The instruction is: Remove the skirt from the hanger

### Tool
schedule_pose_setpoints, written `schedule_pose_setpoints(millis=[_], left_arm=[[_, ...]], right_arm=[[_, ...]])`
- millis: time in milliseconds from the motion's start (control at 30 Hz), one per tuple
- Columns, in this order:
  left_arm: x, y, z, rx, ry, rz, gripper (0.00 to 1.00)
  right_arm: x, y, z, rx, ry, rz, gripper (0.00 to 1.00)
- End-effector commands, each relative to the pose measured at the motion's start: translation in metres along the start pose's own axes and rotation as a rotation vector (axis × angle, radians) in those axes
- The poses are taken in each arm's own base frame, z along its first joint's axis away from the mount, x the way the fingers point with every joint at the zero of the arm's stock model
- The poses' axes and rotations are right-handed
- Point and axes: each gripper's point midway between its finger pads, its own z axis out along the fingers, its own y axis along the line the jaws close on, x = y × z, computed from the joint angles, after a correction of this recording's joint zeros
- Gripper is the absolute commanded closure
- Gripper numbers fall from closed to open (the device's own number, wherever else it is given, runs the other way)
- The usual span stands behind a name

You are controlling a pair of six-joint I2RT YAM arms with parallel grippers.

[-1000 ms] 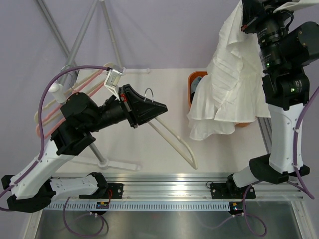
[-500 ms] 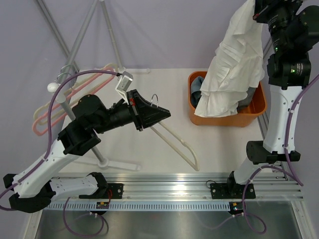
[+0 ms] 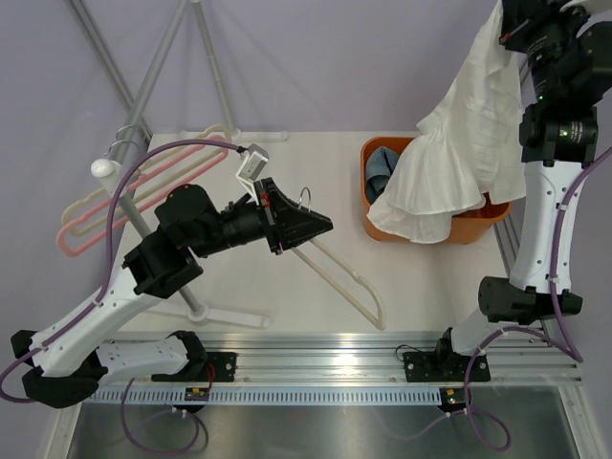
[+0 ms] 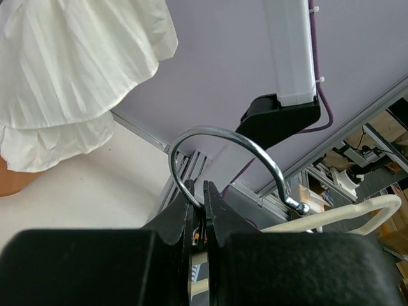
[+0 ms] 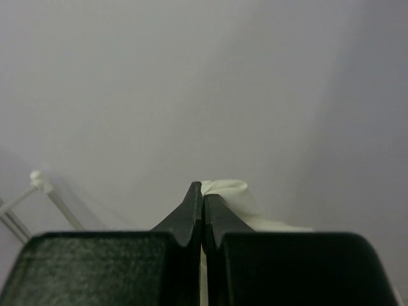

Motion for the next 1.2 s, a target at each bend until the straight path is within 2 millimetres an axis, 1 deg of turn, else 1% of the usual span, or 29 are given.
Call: schedule_pose_setpoints(millis=[0, 33, 67, 100, 133, 200, 233, 267, 300, 333, 400, 433, 500, 533, 600, 633, 700, 733, 800, 833, 867, 933, 967, 1000, 1033, 1067, 1100, 1133, 1167], left_arm=[[-0.017, -0.02, 0.0, 0.089, -0.062, 0.025, 1.0], [-0.014, -0.018, 0.001, 0.088, -0.055, 0.02, 1.0], [-0.012, -0.02, 0.001, 0.098, -0.05, 0.015, 1.0], [-0.013, -0.02, 0.002, 0.104, -0.056, 0.009, 1.0], [-0.009, -0.019, 0.003, 0.107, -0.046, 0.002, 1.0], [-0.008, -0.022, 0.003, 0.124, -0.042, -0.011, 1.0], [-0.008, -0.023, 0.002, 0.129, -0.043, -0.014, 1.0], [-0.006, -0.022, 0.002, 0.126, -0.042, -0.017, 1.0], [-0.008, -0.023, 0.001, 0.13, -0.051, -0.023, 1.0], [-0.008, -0.023, 0.0, 0.128, -0.054, -0.026, 1.0], [-0.009, -0.023, -0.003, 0.122, -0.066, -0.028, 1.0], [-0.01, -0.023, -0.004, 0.122, -0.068, -0.026, 1.0], [-0.01, -0.021, -0.004, 0.113, -0.069, -0.028, 1.0], [-0.009, -0.022, -0.004, 0.117, -0.07, -0.03, 1.0], [-0.007, -0.02, -0.003, 0.115, -0.071, -0.043, 1.0], [-0.006, -0.019, -0.003, 0.117, -0.073, -0.048, 1.0], [-0.003, -0.017, -0.001, 0.117, -0.071, -0.06, 1.0], [-0.002, -0.017, 0.0, 0.118, -0.068, -0.063, 1.0], [-0.002, -0.017, 0.0, 0.122, -0.07, -0.075, 1.0], [0.001, -0.015, 0.001, 0.119, -0.065, -0.08, 1.0], [0.001, -0.015, 0.001, 0.121, -0.063, -0.083, 1.0], [0.002, -0.016, 0.002, 0.121, -0.059, -0.091, 1.0], [0.002, -0.016, 0.001, 0.122, -0.06, -0.092, 1.0], [0.0, -0.017, 0.001, 0.123, -0.063, -0.092, 1.0], [0.001, -0.017, 0.0, 0.123, -0.063, -0.09, 1.0], [0.001, -0.016, -0.001, 0.117, -0.06, -0.093, 1.0], [0.001, -0.017, -0.001, 0.116, -0.058, -0.089, 1.0], [0.002, -0.016, -0.002, 0.112, -0.054, -0.09, 1.0], [0.003, -0.015, -0.003, 0.104, -0.047, -0.092, 1.0]], right_arm=[[0.007, 0.004, -0.022, -0.02, 0.007, -0.036, 1.0], [0.046, -0.016, -0.023, 0.022, 0.081, -0.038, 1.0], [0.057, -0.021, -0.029, 0.036, 0.101, -0.04, 1.0], [0.059, -0.022, -0.039, 0.045, 0.104, -0.045, 1.0], [0.09, -0.037, -0.043, 0.08, 0.159, -0.044, 1.0], [0.107, -0.046, -0.051, 0.103, 0.202, -0.056, 1.0], [0.121, -0.055, -0.056, 0.14, 0.256, -0.067, 1.0], [0.132, -0.062, -0.058, 0.168, 0.296, -0.069, 1.0], [0.137, -0.067, -0.061, 0.192, 0.325, -0.07, 1.0], [0.149, -0.073, -0.072, 0.234, 0.397, -0.062, 1.0], [0.161, -0.076, -0.087, 0.265, 0.466, -0.047, 1.0], [0.179, -0.08, -0.105, 0.298, 0.561, -0.025, 1.0], [0.2, -0.082, -0.126, 0.325, 0.674, -0.011, 1.0], [0.221, -0.088, -0.149, 0.36, 0.78, -0.005, 1.0], [0.238, -0.092, -0.172, 0.39, 0.867, 0.005, 1.0], [0.256, -0.093, -0.191, 0.401, 0.95, 0.017, 1.0], [0.273, -0.096, -0.209, 0.418, 1.033, 0.032, 1.0], [0.287, -0.095, -0.224, 0.425, 1.103, 0.057, 1.0], [0.316, -0.1, -0.236, 0.443, 1.212, 0.097, 1.0], [0.327, -0.099, -0.247, 0.459, 1.284, 0.126, 1.0], [0.349, -0.105, -0.254, 0.481, 1.369, 0.144, 1.0], [0.371, -0.108, -0.26, 0.511, 1.437, 0.121, 1.0], [0.39, -0.113, -0.263, 0.531, 1.485, 0.121, 1.0], [0.4, -0.115, -0.262, 0.54, 1.502, 0.117, 1.0], [0.408, -0.114, -0.256, 0.538, 1.503, 0.11, 1.0], [0.428, -0.117, -0.259, 0.551, 1.55, 0.116, 1.0], [0.437, -0.12, -0.258, 0.561, 1.567, 0.121, 1.0], [0.441, -0.124, -0.25, 0.577, 1.559, 0.124, 1.0], [0.464, -0.115, -0.254, 0.56, 1.624, 0.109, 1.0]])
